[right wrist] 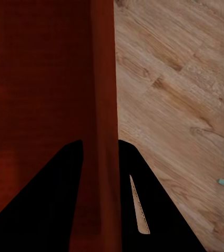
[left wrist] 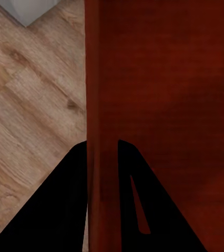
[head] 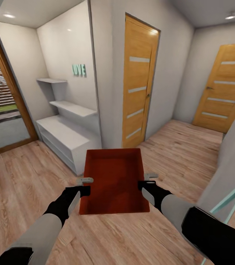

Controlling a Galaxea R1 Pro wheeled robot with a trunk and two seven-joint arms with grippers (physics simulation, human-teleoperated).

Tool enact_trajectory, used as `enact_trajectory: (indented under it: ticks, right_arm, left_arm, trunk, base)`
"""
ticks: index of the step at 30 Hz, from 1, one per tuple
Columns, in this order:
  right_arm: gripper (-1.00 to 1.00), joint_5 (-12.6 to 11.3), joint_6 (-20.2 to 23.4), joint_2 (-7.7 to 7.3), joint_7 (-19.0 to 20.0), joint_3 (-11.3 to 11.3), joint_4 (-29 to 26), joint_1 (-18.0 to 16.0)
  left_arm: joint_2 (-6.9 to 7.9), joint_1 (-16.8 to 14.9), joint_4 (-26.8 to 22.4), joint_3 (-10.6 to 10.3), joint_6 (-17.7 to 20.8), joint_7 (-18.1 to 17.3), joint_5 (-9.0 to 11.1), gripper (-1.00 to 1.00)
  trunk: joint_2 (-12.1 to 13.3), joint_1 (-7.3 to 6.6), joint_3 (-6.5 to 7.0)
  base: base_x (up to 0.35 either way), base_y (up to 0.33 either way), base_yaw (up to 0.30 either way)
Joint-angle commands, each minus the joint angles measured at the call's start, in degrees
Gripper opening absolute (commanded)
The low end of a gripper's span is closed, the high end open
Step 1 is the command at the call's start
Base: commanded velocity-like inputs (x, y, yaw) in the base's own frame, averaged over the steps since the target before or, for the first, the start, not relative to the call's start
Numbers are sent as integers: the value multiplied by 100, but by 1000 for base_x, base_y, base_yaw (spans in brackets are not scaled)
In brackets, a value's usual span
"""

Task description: Move the two storage containers from the living room to the garage. In the garage, place one container on the floor and stack the other container on top of it (either order is fine).

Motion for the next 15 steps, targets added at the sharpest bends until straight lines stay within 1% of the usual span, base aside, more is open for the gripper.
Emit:
enact_trajectory:
  ticks: [1, 3, 6, 15]
  right_arm:
    - [-100, 47, -221, -84, -20, -33, -32, -7]
    - [-100, 47, -223, -84, -20, -35, -32, -7]
    - [-100, 47, -225, -84, -20, -35, -32, -7]
    - [-100, 47, -229, -82, -20, -33, -32, -7]
  left_arm:
    - [30, 2, 0, -11, 33, 54, 78, -100]
    - [30, 2, 0, -8, 33, 57, 76, -100]
    - [30, 2, 0, -11, 33, 57, 78, -100]
    - [25, 2, 5, -13, 33, 58, 80, -100]
  trunk:
    - [-12, 6, -12]
    - [-12, 6, -12]
    - [-12, 6, -12]
    - [-12, 6, -12]
  base:
    - [322, 0, -242]
    - [322, 0, -233]
    - [322, 0, -107]
    - [322, 0, -12]
